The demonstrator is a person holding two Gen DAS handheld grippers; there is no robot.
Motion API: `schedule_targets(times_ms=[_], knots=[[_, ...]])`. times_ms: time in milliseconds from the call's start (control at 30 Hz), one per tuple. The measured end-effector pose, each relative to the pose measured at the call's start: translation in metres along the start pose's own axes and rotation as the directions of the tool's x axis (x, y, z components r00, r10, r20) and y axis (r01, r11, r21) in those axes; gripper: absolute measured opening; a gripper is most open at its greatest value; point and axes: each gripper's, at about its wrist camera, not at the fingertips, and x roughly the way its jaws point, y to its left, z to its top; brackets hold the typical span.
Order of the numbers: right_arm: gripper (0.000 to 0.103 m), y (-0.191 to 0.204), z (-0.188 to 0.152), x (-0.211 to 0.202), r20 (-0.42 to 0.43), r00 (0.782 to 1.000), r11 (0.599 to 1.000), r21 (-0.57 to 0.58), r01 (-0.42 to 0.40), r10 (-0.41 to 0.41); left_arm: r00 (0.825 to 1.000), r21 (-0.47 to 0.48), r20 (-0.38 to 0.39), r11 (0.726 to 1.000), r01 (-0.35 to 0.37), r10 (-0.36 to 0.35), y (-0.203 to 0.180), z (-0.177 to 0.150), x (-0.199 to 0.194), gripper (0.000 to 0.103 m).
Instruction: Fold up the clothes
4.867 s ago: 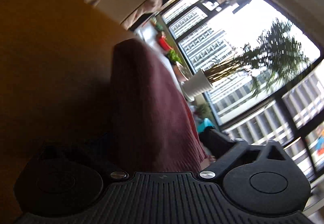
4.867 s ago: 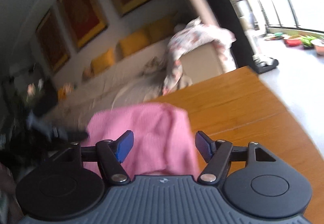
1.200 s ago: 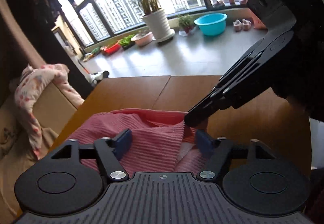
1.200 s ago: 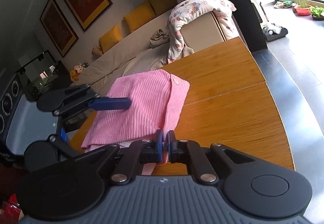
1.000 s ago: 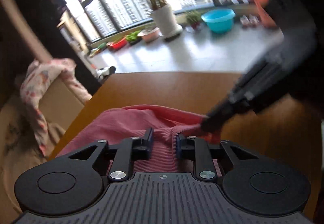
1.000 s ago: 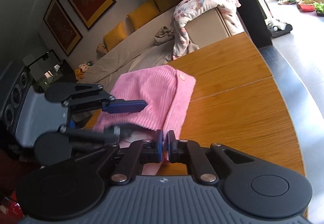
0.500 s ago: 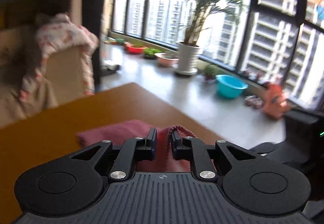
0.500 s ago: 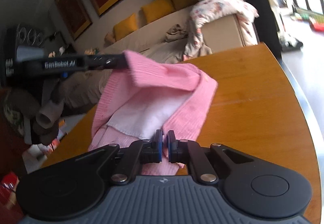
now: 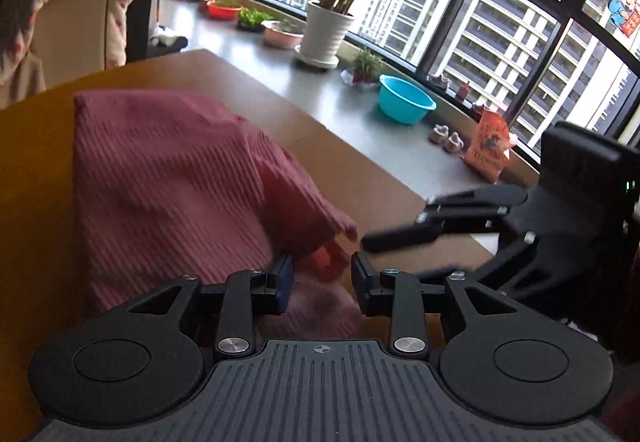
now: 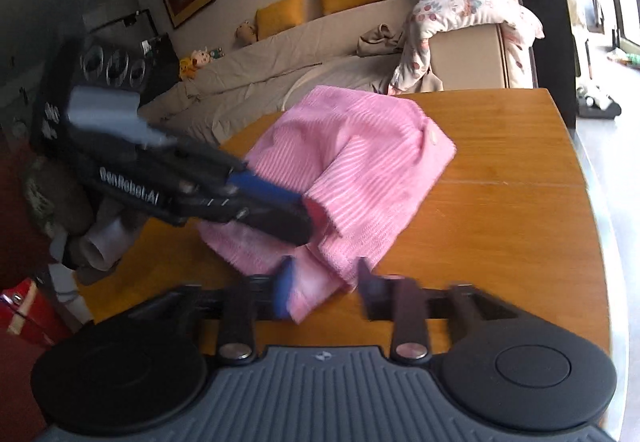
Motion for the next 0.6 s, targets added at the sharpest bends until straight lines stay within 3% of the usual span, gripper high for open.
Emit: schedule_targets(times_ms=[200,267,300,367,433,500,533,600], knots=[[0.049,-0.026,0.008,-0.027,0.141,0.990,0.985,0.174,-0.012,-0.013,1.000,0.003,0.015,1.000,0.022,-0.022,-0.013,-0.002,-0.013,0.056],[0.042,-0.036,0.011,-0.024,0.156,0.987,0.972,0.233,0.004,-0.042,0.999,0.047,0.039,0.999,0.024,-0.026,-0.025,0.003,-0.021,0.063],[0.039,-0.036,0.011,-0.021,0.150,0.987,0.971,0.239,0.025,-0.062,0.998,0.080,0.053,0.997,0.015,-0.019,-0.031,0.006,-0.025,0.071],[0.032,-0.034,0.010,-0.017,0.133,0.987,0.972,0.228,0.060,-0.092,0.996,0.185,0.078,0.982,-0.050,0.036,-0.046,0.009,-0.029,0.079],[0.031,-0.029,0.006,-0.014,0.116,0.988,0.977,0.195,0.080,-0.104,0.990,0.313,0.085,0.941,-0.132,0.111,-0.060,0.009,-0.022,0.082],[0.031,-0.022,0.001,-0.013,0.102,0.986,0.982,0.151,0.113,-0.129,0.978,0.436,0.097,0.876,-0.207,0.183,-0.073,0.008,-0.014,0.082],[0.031,-0.017,-0.002,-0.015,0.092,0.986,0.984,0.120,0.129,-0.141,0.973,0.489,0.091,0.842,-0.228,0.211,-0.076,0.006,-0.009,0.080],[0.031,-0.005,-0.007,-0.018,0.072,0.983,0.985,0.050,0.163,-0.166,0.969,0.543,0.071,0.805,-0.237,0.238,-0.077,0.005,-0.002,0.074]])
